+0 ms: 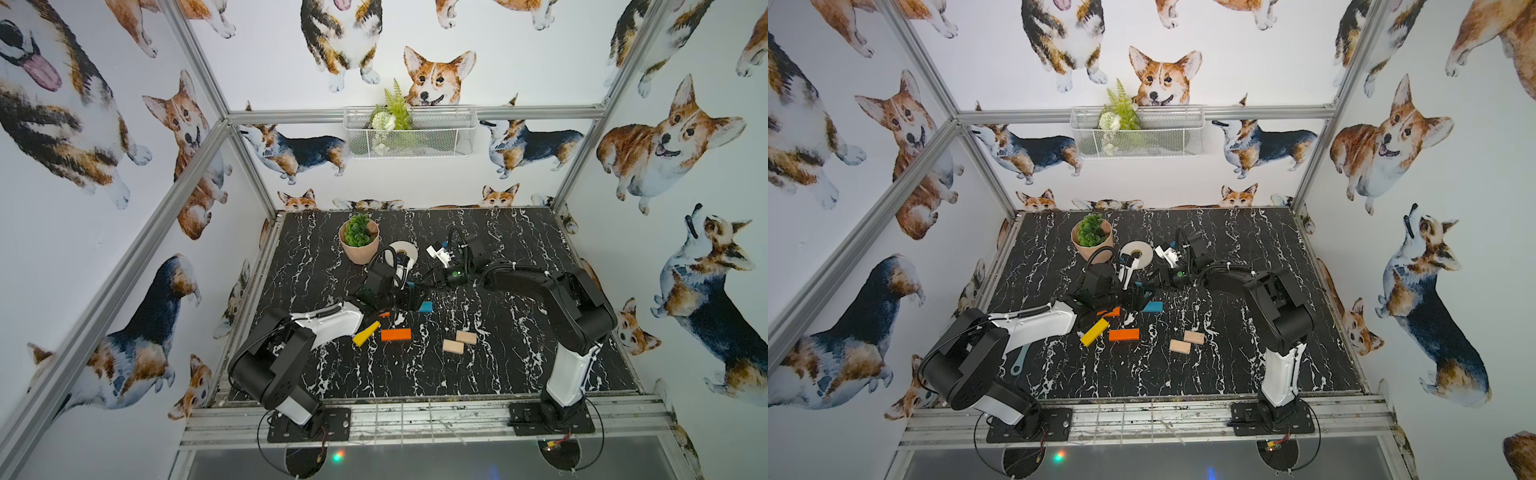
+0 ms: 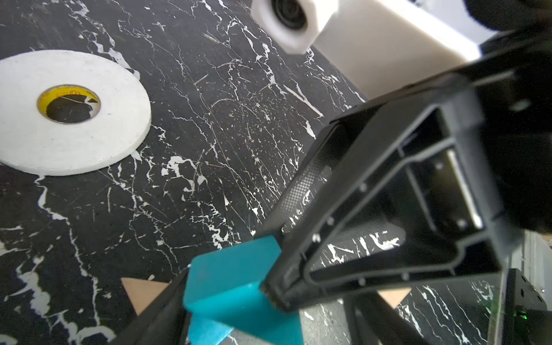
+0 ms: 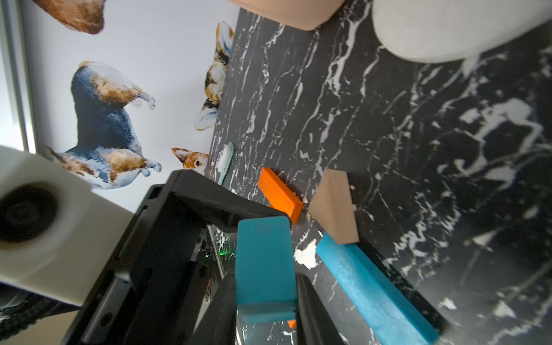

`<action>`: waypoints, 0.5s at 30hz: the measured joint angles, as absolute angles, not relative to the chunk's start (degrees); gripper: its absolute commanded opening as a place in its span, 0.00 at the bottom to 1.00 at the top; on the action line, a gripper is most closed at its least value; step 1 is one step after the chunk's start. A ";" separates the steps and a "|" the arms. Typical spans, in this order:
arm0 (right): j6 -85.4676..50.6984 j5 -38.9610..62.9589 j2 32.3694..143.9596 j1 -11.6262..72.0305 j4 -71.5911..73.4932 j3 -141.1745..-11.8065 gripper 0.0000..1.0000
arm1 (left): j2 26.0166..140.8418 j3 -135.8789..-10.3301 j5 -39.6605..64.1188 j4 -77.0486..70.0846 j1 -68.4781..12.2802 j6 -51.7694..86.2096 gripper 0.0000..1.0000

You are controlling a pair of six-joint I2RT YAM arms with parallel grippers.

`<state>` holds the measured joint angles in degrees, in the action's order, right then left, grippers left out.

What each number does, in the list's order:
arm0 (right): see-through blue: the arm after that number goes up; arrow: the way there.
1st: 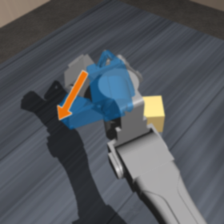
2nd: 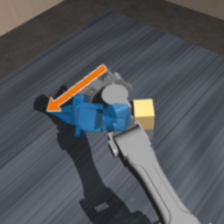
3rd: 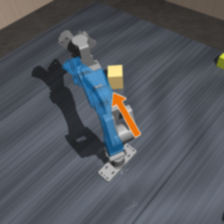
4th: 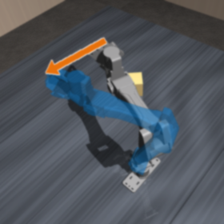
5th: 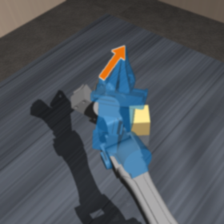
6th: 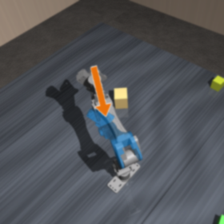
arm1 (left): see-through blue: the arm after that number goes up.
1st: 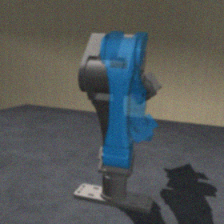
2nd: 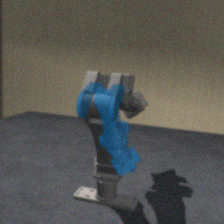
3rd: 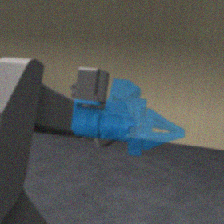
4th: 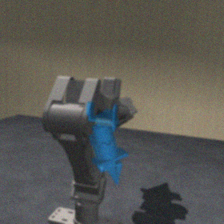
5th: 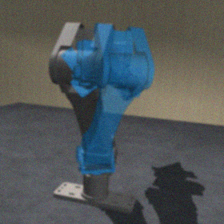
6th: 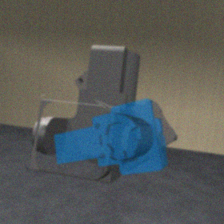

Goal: Assemble a carrot with building blocks
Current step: Pick up the building block from the center of the board, then place the building block at the center of the board.

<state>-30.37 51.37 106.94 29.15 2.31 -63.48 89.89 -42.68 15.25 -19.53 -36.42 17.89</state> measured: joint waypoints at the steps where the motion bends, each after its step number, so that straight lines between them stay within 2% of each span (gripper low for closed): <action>1: -30.20 50.85 107.35 29.04 1.39 -63.57 0.21 | 89.89 -42.68 15.29 -19.29 -36.42 17.69 0.79; 15: -27.00 49.52 117.54 27.94 -10.87 -71.68 0.21 | 88.84 -42.68 15.14 -18.13 -36.45 17.56 0.79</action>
<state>-27.00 49.52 117.54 27.94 -10.87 -71.68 88.84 -42.68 15.14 -18.13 -36.45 17.56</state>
